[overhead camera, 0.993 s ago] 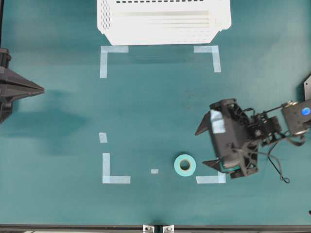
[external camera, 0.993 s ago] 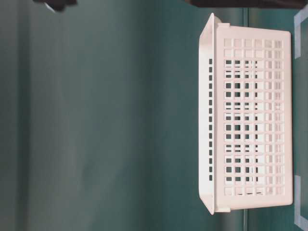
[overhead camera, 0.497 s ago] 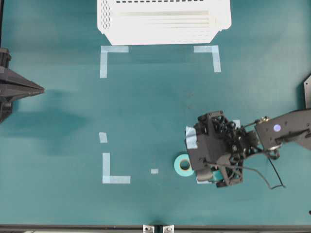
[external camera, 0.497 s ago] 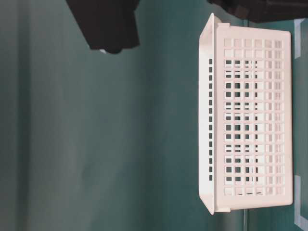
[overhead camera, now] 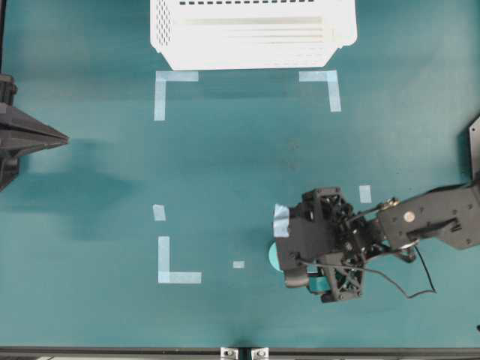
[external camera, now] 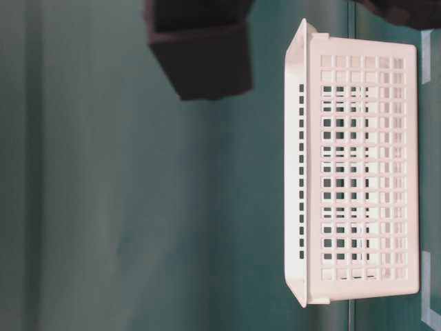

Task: Put the tape into the white basket.
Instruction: 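Lower the open right gripper over the teal tape roll, then close the right gripper on the tape roll's edge and lift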

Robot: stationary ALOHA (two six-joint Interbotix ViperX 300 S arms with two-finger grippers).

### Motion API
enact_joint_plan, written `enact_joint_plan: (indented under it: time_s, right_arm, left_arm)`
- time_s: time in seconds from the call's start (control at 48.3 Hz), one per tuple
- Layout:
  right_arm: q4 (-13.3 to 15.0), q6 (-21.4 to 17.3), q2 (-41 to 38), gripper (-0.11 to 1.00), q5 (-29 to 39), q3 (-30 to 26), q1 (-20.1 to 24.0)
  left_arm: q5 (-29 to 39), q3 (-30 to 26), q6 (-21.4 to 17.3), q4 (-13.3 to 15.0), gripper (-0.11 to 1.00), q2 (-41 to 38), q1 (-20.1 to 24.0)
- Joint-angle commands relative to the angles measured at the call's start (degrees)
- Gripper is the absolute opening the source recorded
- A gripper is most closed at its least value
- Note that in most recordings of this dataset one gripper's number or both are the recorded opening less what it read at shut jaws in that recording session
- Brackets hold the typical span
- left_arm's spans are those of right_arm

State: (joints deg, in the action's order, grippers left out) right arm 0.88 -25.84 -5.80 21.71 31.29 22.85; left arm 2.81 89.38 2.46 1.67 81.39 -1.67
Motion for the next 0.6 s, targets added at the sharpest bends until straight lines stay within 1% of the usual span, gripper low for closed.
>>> enact_joint_plan:
  time_s: [0.0, 0.29, 0.579]
  right_arm:
    - [0.1, -0.2, -0.3, 0.97, -0.1, -1.8, 0.3]
    - [0.1, -2.2, -2.0, 0.97, 1.5, -3.3, 0.4]
    - [0.1, -2.4, -3.8, 0.97, 1.5, -4.6, 0.4]
  left_arm:
    - [-0.4, -0.6, -0.1, -0.1, -0.11, -0.5, -0.1]
    - [-0.6, -0.5, 0.0, -0.1, -0.11, -0.5, -0.1]
    - [-0.6, -0.5, 0.0, 0.0, -0.11, -0.5, -0.1]
